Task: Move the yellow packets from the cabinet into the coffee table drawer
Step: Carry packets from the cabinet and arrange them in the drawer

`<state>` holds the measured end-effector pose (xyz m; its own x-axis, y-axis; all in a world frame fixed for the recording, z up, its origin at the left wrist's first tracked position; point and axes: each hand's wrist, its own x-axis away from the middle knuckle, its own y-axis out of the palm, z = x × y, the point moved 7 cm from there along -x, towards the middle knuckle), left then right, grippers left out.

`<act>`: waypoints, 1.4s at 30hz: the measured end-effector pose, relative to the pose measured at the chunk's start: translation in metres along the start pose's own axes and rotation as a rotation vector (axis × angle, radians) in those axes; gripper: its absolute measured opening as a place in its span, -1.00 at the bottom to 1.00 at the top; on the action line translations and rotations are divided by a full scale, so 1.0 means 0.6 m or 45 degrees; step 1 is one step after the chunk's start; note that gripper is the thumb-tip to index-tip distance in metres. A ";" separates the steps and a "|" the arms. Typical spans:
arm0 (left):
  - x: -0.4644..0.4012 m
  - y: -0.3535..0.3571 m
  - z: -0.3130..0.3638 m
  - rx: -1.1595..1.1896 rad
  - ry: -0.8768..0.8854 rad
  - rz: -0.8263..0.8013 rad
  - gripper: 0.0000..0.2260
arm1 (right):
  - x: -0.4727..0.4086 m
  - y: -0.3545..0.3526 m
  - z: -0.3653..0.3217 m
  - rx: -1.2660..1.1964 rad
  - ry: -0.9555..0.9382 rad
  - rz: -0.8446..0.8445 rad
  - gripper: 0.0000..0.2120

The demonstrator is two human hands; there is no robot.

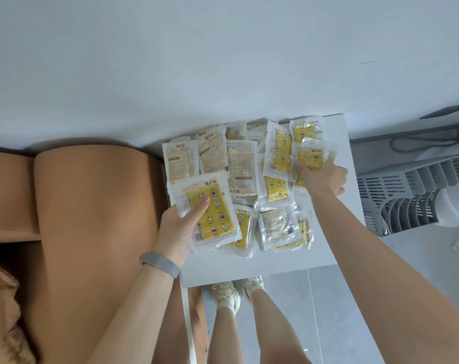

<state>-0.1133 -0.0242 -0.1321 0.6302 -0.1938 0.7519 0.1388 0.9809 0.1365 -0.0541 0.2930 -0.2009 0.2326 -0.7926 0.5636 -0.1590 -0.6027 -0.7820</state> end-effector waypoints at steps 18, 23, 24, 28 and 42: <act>0.039 0.074 0.003 -0.095 0.000 -0.197 -0.71 | 0.111 -0.155 0.083 -1.047 -0.161 -0.033 -0.76; 0.142 0.145 0.088 -0.361 0.151 -0.386 -0.78 | 0.260 -0.270 0.140 -1.290 -0.127 -0.015 -0.89; 0.170 0.164 0.104 -0.395 0.176 -0.446 -0.77 | 0.294 -0.295 0.153 -1.343 -0.119 -0.008 -0.90; 0.288 0.237 0.143 -0.513 0.215 -0.676 -0.59 | 0.423 -0.389 0.210 -1.553 -0.131 0.067 -0.88; 0.668 0.504 0.026 -1.057 0.304 -1.376 -0.66 | 0.749 -0.559 0.543 -2.090 0.216 0.821 -0.78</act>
<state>0.1696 0.1953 0.2206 0.0219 -0.9245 0.3805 0.9940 0.0610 0.0910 0.4164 0.1693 0.2281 -0.3247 -0.8548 0.4048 -0.9087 0.4007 0.1174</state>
